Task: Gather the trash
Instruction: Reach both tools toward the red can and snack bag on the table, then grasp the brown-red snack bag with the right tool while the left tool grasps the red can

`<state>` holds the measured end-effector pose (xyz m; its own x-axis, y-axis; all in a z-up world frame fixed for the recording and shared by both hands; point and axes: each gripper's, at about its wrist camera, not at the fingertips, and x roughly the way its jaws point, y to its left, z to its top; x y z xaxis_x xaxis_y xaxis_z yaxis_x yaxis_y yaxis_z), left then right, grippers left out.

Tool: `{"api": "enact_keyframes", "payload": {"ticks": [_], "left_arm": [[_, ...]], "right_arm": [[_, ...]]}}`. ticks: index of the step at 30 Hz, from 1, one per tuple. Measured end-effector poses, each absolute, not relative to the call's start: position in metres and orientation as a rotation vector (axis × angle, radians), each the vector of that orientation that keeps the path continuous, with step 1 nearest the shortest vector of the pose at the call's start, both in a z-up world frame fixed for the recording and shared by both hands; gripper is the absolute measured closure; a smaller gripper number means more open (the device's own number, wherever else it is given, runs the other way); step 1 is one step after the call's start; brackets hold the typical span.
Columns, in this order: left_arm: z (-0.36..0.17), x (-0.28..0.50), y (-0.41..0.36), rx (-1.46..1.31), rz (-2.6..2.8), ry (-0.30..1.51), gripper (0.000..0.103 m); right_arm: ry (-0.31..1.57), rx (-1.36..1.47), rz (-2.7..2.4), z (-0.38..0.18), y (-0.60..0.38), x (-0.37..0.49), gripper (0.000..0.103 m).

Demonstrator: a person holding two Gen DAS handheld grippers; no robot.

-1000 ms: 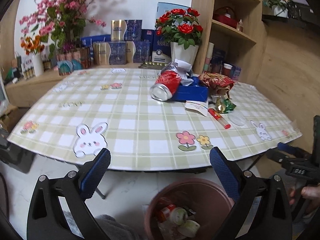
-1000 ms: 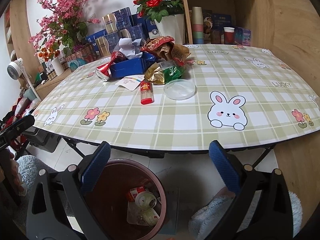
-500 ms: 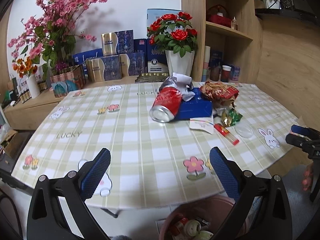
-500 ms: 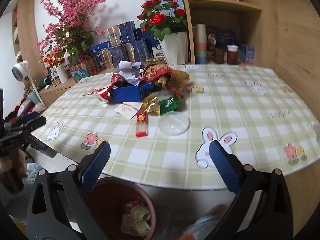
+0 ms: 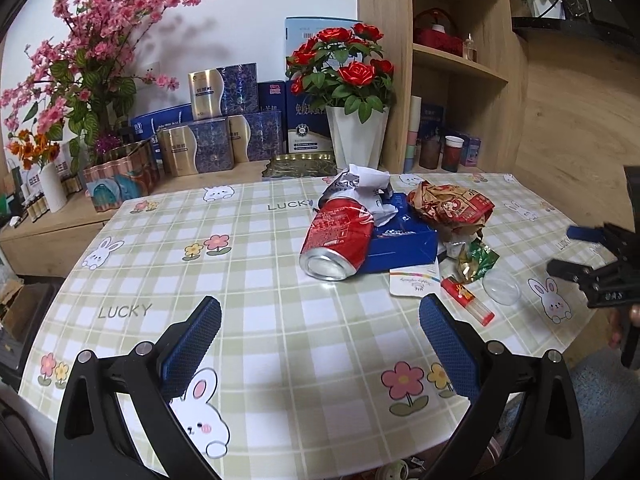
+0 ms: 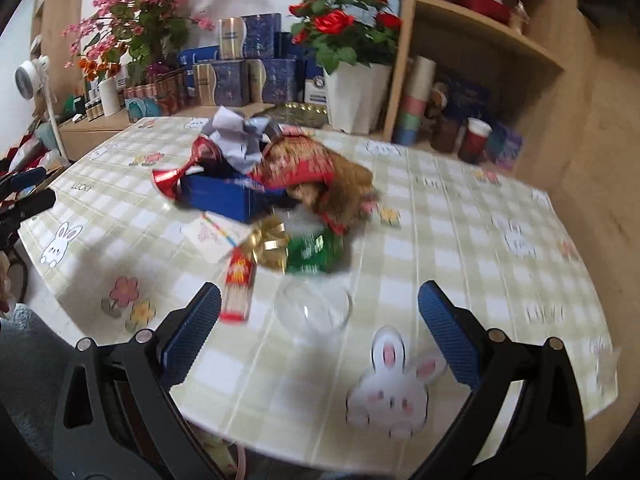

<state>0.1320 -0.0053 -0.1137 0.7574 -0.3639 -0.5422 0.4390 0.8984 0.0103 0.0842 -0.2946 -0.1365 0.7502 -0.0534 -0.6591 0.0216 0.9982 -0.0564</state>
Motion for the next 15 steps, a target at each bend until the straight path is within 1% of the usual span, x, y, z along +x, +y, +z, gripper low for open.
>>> {"api": "enact_keyframes", "payload": {"ticks": [4, 8, 15], "left_arm": [[-0.116, 0.146, -0.008, 0.115, -0.431, 0.584, 0.006], [-0.118, 0.154, -0.005, 0.061, -0.429, 0.604, 0.006], [-0.126, 0.166, -0.01, 0.057, -0.431, 0.626, 0.006]], "right_arm": [[0.722, -0.1, -0.047, -0.135, -0.286, 0.121, 0.006], [0.73, -0.281, -0.06, -0.148, -0.277, 0.154, 0.006], [0.797, -0.287, -0.07, -0.168, -0.285, 0.204, 0.006]]}}
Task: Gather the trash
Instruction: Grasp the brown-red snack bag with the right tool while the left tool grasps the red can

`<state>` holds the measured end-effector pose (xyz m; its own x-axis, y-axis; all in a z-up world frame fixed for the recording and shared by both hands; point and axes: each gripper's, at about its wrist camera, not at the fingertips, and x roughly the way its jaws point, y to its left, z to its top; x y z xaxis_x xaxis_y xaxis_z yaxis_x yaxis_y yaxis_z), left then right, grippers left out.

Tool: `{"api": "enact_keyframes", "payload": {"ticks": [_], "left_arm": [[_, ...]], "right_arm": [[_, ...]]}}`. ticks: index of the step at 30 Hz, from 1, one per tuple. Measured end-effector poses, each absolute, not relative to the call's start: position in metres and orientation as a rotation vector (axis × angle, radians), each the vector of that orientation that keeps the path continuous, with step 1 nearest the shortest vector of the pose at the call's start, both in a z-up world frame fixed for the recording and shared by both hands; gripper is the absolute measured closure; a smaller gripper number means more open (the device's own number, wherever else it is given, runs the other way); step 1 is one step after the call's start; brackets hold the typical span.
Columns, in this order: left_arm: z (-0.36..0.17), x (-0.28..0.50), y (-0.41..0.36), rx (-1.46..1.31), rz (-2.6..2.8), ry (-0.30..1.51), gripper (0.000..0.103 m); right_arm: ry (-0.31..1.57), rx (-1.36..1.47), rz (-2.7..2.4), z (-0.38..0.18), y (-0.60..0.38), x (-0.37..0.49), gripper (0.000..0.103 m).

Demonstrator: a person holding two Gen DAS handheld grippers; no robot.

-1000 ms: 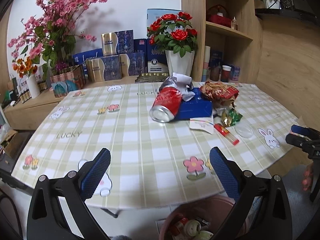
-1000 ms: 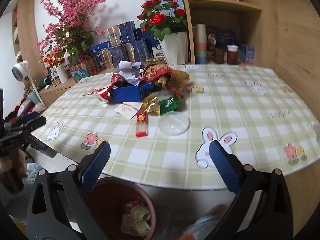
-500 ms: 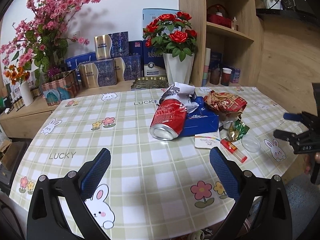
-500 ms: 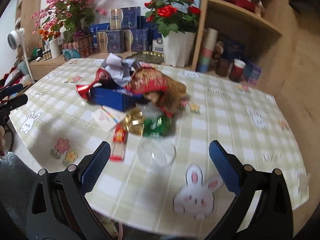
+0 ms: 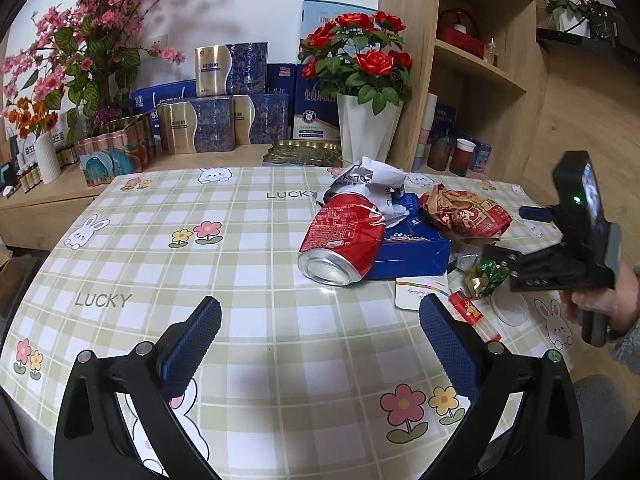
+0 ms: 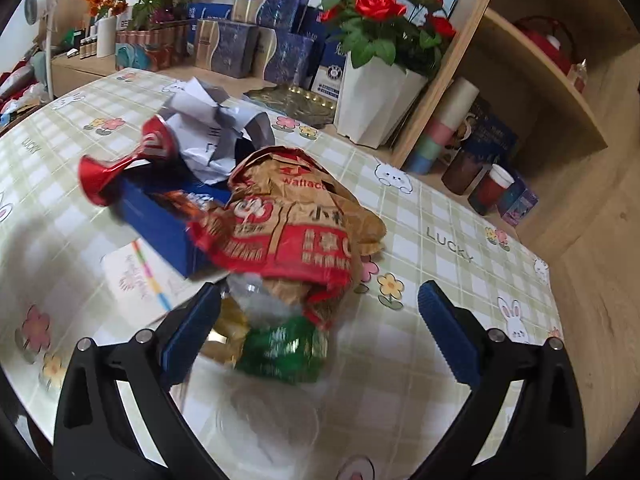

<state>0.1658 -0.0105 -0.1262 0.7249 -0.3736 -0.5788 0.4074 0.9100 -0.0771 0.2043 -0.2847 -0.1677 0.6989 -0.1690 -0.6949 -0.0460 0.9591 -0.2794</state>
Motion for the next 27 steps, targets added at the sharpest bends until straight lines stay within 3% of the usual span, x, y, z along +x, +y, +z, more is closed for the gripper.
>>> {"api": "enact_keyframes", "payload": {"ticks": [7, 8, 9, 11, 12, 17, 27], "left_arm": [[-0.138, 0.185, -0.025, 0.054, -0.457, 0.659, 0.006], [-0.142, 0.19, -0.029, 0.056, -0.457, 0.676, 0.006], [-0.145, 0.193, -0.032, 0.055, -0.459, 0.686, 0.006], [-0.148, 0.201, -0.04, 0.067, -0.463, 0.694, 0.006], [-0.148, 0.205, -0.046, 0.088, -0.454, 0.692, 0.006], [-0.142, 0.229, -0.076, 0.166, -0.426, 0.686, 0.006], [-0.152, 0.276, -0.137, 0.312, -0.292, 0.743, 0.008]], "right_arm": [[0.831, -0.303, -0.08, -0.176, -0.282, 0.231, 0.007], [0.839, -0.288, -0.059, -0.176, -0.282, 0.233, 0.012], [0.849, -0.279, -0.049, -0.176, -0.283, 0.234, 0.032], [0.864, -0.239, -0.035, -0.169, -0.286, 0.234, 0.051], [0.848, -0.215, -0.029, -0.165, -0.286, 0.231, 0.054], [0.783, -0.029, -0.002, -0.146, -0.303, 0.216, 0.058], [0.749, 0.062, 0.003, -0.142, -0.318, 0.197, 0.058]]}}
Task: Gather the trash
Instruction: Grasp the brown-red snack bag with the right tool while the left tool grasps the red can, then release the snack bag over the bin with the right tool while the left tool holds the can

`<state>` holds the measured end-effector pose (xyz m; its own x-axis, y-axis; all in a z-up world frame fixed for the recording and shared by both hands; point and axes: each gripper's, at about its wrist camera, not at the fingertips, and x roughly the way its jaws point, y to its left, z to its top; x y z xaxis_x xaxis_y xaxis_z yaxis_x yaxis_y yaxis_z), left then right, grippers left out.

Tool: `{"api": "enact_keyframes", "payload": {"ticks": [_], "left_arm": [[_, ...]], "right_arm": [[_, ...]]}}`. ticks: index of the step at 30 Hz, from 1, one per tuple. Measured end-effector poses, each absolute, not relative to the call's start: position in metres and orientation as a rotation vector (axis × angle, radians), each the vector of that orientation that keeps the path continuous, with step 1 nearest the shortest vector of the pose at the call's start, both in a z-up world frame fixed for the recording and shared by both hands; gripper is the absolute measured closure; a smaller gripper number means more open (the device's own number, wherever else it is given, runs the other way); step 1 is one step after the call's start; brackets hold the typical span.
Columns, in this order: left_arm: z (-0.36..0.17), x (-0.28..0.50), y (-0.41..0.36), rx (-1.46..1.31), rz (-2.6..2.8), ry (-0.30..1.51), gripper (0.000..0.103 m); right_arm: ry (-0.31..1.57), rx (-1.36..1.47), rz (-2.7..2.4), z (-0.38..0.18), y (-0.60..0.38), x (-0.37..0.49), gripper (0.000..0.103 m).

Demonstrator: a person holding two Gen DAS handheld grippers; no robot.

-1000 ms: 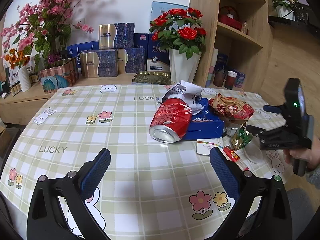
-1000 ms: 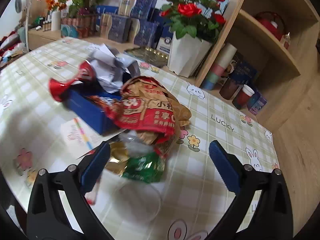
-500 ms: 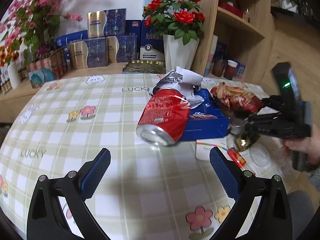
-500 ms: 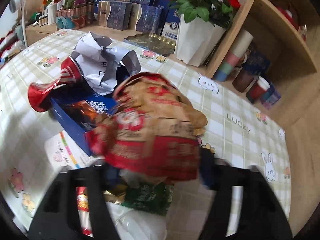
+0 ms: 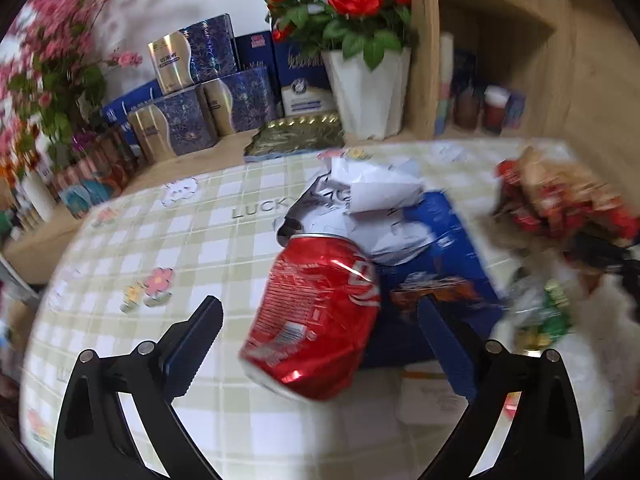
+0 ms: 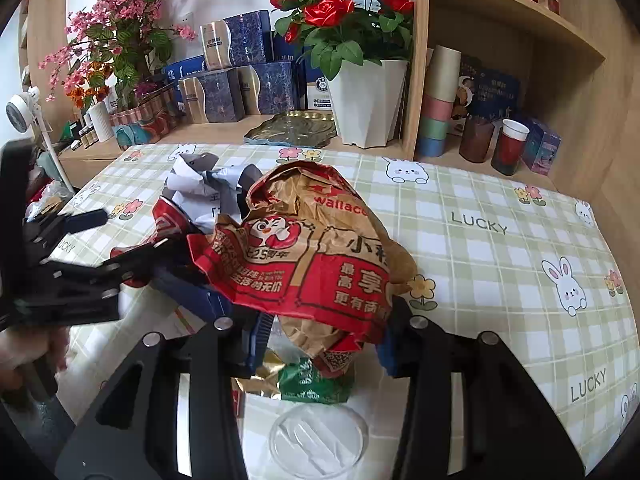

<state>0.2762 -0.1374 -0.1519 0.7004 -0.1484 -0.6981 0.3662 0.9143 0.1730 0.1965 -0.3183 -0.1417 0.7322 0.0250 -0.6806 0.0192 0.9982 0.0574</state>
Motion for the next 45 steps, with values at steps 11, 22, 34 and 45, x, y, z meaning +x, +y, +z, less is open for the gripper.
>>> {"api": "enact_keyframes", "payload": {"ticks": [11, 22, 34, 45], "left_arm": [[-0.17, 0.308, -0.141, 0.369, -0.29, 0.884, 0.076], [-0.132, 0.287, -0.001, -0.209, -0.381, 0.882, 0.091], [-0.107, 0.206, 0.053, -0.193, -0.333, 0.816, 0.091], [-0.089, 0.111, 0.045, -0.163, -0.427, 0.796, 0.091]], "right_arm": [[0.742, 0.1, 0.002, -0.144, -0.329, 0.188, 0.058], [0.634, 0.173, -0.006, -0.129, -0.328, 0.158, 0.058], [0.6, 0.272, 0.047, -0.109, -0.306, 0.115, 0.058], [0.635, 0.285, 0.12, -0.101, -0.274, 0.049, 0.058]]}}
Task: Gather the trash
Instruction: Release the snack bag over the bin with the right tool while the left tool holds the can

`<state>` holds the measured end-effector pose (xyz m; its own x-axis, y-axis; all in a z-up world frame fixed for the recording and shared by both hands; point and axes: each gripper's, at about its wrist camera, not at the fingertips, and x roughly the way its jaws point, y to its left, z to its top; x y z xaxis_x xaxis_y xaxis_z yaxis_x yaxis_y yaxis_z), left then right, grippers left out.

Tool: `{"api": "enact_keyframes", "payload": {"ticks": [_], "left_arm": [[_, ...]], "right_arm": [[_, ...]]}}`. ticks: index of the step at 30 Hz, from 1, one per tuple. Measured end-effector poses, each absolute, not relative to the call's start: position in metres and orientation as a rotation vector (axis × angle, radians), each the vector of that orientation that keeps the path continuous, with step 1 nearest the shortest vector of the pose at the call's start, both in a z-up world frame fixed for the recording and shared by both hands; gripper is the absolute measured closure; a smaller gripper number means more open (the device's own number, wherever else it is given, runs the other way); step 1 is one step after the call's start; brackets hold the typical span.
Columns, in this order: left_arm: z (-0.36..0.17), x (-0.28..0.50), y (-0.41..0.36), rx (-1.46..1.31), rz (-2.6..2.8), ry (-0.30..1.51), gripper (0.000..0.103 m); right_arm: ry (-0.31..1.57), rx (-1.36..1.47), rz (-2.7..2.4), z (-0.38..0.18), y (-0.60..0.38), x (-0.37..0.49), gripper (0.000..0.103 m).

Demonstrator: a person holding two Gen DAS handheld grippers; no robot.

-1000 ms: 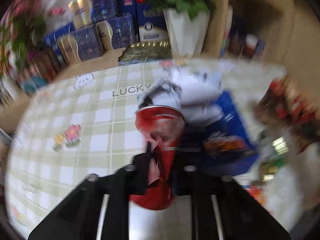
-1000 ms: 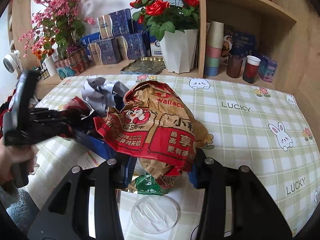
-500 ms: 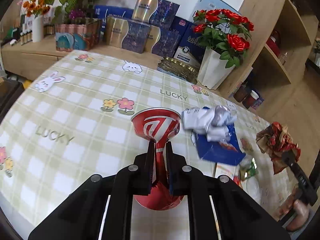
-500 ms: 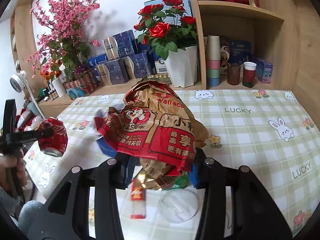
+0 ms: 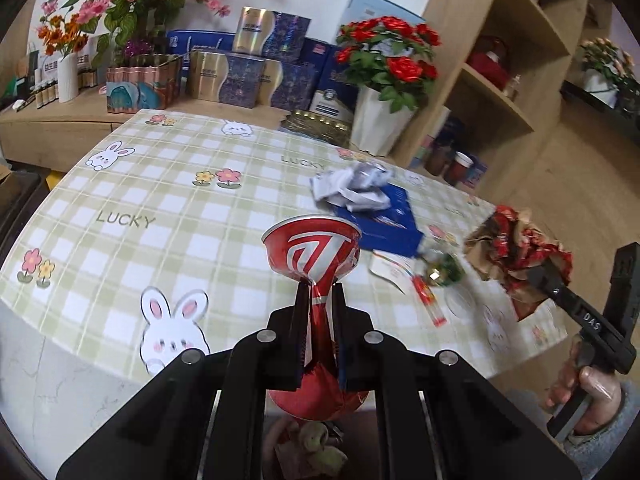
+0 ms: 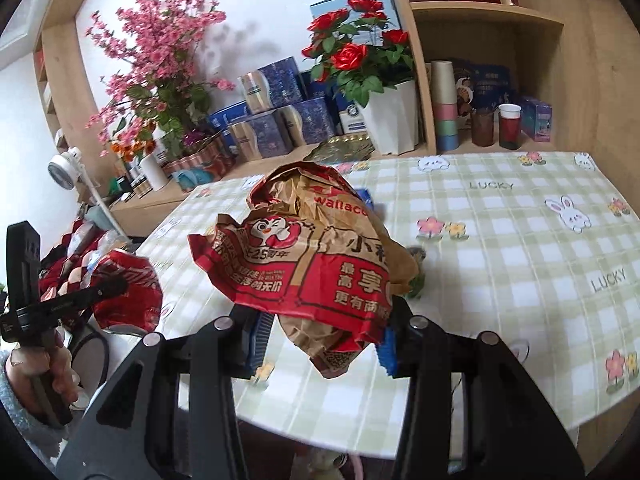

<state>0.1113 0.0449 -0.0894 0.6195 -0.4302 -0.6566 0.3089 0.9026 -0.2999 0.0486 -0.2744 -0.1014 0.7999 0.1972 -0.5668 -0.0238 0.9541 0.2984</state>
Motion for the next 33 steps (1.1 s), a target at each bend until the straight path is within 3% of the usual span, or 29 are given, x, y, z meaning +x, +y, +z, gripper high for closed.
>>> {"api": "enact_keyframes", "payload": {"ticks": [8, 16, 23, 33], "left_arm": [[-0.085, 0.06, 0.045, -0.147, -0.468, 0.796, 0.091], [-0.086, 0.029, 0.056, -0.152, -0.471, 0.798, 0.091], [-0.097, 0.018, 0.059, -0.177, -0.468, 0.817, 0.091], [-0.094, 0.016, 0.062, -0.176, -0.466, 0.806, 0.091]], "right_arm": [[0.675, 0.288, 0.251, -0.111, -0.24, -0.004, 0.058], [0.85, 0.341, 0.417, -0.152, -0.208, -0.037, 0.058], [1.005, 0.328, 0.485, -0.185, -0.185, -0.032, 0.058], [1.06, 0.302, 0.58, -0.184, -0.176, -0.035, 0.058]]}}
